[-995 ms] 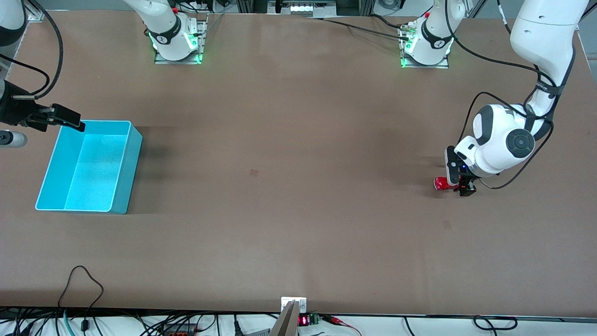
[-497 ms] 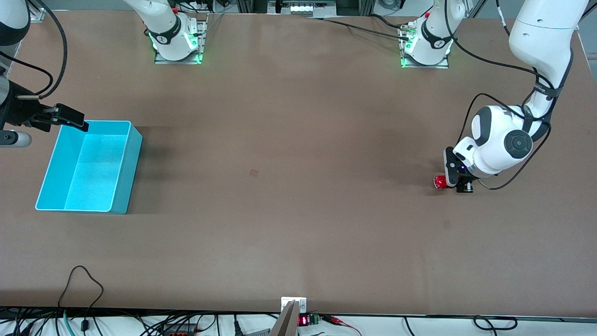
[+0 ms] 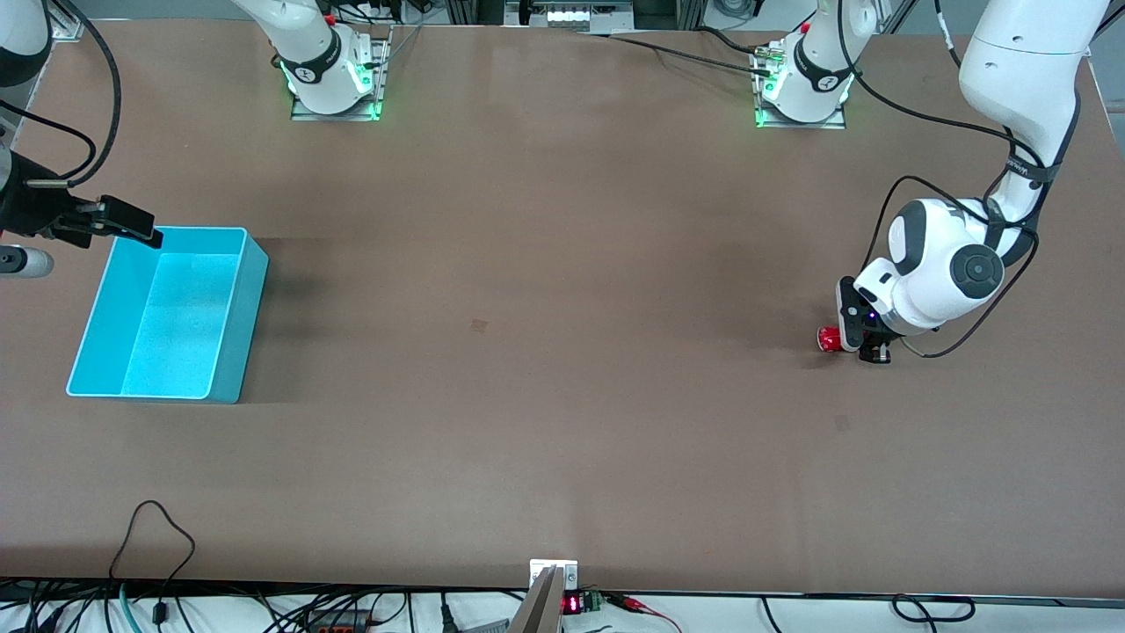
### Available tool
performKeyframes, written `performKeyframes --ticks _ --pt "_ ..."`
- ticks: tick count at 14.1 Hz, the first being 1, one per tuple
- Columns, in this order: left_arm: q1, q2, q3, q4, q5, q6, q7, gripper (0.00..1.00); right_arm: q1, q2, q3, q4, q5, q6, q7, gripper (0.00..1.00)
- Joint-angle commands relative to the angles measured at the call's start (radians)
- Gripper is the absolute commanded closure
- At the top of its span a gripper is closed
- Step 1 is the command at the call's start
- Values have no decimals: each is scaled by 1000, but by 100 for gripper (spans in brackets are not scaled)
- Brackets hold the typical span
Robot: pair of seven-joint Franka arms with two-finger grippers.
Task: Wind red beetle toy and store in blue box
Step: 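Close the left gripper on the red car and press it down, then drag the red car backward with the left gripper, then release it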
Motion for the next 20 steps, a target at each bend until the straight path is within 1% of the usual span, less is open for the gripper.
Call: performKeyframes --ticks 1,5,6,8,9,13,14,15,16,17,19,20 --pt "11 3 -11 -4 19 -1 22 72 -5 8 1 19 15 -7 6 0" --pt "16 30 -11 4 19 -1 22 74 -7 8 1 19 15 -7 4 0" --pt "34 38 -11 7 40 -1 24 74 -7 8 1 19 15 -7 4 0" --pt "79 49 -11 9 130 -1 24 73 -5 8 1 19 15 -7 6 0" --pt "102 49 -13 9 154 -1 32 73 -7 8 1 19 15 -7 6 0" --pt "218 90 -13 24 166 5 197 73 -5 8 1 19 15 -7 4 0" --pt "237 98 -13 42 172 4 251 69 -7 8 1 19 15 -7 6 0" --pt "252 99 -13 50 172 4 309 53 -5 8 1 19 16 -7 12 0" --pt "260 92 -13 50 159 1 332 16 -7 8 1 19 16 -7 12 0" --pt "261 64 -19 50 156 -10 331 0 -5 8 1 19 16 -7 12 0" --pt "261 -2 -72 62 149 -71 325 0 -5 8 1 19 15 -7 13 0" --pt "260 -29 -106 87 130 -146 319 0 -5 8 1 19 15 -7 13 0"
